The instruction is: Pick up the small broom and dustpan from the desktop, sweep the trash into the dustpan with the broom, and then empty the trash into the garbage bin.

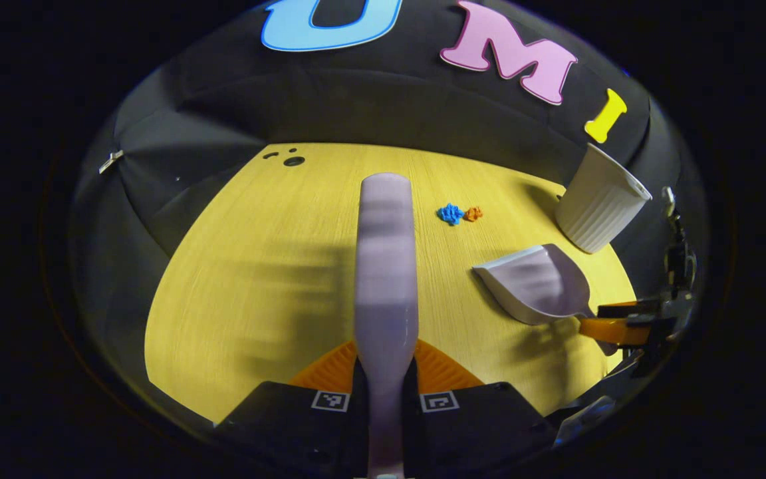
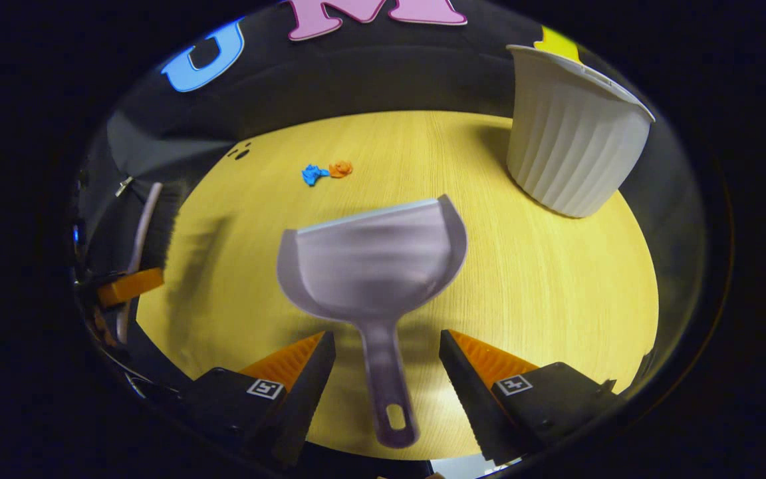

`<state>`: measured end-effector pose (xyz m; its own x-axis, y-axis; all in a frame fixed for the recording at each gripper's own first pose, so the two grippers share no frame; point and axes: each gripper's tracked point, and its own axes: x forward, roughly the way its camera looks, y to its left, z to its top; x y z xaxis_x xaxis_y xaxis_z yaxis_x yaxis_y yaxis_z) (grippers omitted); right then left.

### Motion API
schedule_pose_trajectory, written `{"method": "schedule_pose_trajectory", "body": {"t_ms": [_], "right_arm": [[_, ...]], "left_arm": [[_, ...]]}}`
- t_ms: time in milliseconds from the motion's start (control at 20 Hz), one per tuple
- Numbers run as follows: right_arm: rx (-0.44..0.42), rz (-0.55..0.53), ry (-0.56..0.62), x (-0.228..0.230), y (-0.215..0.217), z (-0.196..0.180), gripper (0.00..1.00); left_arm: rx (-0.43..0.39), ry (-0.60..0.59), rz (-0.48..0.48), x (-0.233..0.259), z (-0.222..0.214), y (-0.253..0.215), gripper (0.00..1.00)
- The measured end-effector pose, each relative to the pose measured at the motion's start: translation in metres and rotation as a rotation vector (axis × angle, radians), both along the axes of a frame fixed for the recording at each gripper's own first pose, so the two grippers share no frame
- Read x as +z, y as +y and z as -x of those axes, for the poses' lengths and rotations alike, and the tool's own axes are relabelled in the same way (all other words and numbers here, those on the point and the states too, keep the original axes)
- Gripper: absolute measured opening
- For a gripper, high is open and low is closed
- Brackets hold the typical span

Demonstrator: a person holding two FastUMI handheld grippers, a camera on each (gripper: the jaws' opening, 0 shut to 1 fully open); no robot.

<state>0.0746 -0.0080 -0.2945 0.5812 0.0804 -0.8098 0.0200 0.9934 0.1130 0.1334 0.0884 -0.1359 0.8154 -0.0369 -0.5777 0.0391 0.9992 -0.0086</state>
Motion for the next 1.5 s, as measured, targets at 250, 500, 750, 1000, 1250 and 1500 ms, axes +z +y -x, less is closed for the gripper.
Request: {"method": "schedule_pose_trajectory", "body": {"t_ms": [250,500,750,1000,1250,1500], "right_arm": [[0.002,0.048,0.116,-0.04,-0.005,-0.008,0.93],[0.024,0.108,0.101,-0.038,-0.003,-0.021,0.72],[0.119,0.121,0.115,-0.037,-0.001,-0.018,0.41],[0.208,0.08,0.139,-0.036,-0.003,-0.016,0.37],[0.299,0.118,0.137,-0.038,-0.014,-0.014,0.37],[0.331,0.124,0.123,-0.028,-0.021,-0.016,0.36]], "left_arm": [[0.034,0.002,-0.004,0.004,-0.005,0.006,0.24],[0.046,0.027,0.01,-0.004,-0.021,-0.004,0.24],[0.024,0.075,-0.007,-0.017,-0.05,-0.017,0.24],[-0.057,0.111,-0.076,-0.017,-0.096,-0.022,0.24],[-0.18,0.167,-0.249,-0.018,-0.157,-0.018,0.24],[-0.308,0.193,-0.397,-0.016,-0.223,-0.031,0.24]]}}
